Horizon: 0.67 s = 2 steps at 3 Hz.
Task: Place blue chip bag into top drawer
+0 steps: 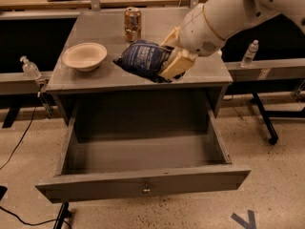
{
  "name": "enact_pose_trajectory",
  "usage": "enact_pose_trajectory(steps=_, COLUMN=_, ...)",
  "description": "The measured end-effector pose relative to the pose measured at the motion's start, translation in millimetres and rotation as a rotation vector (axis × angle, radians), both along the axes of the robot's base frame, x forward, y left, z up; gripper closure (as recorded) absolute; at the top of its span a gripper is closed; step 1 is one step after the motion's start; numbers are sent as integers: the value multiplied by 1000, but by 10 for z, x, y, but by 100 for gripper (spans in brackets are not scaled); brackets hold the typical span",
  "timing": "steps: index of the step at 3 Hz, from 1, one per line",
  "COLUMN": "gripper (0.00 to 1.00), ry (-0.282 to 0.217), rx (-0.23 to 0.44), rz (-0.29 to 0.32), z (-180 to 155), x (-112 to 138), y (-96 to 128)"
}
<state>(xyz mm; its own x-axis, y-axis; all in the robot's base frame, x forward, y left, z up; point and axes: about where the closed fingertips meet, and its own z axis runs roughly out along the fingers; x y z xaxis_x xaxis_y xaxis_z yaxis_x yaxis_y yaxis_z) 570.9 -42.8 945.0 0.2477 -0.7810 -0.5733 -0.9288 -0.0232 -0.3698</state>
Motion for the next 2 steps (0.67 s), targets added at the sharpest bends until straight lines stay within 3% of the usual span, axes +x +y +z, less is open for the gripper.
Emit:
enact_pose_trajectory(steps=1, gripper=100, ry=-23, rx=70, rz=73, z=-603, x=-74, y=90)
enact_pose_trajectory(steps=2, gripper=97, ry=-64, rx=88, rz=127, z=-1369, x=-199, y=132)
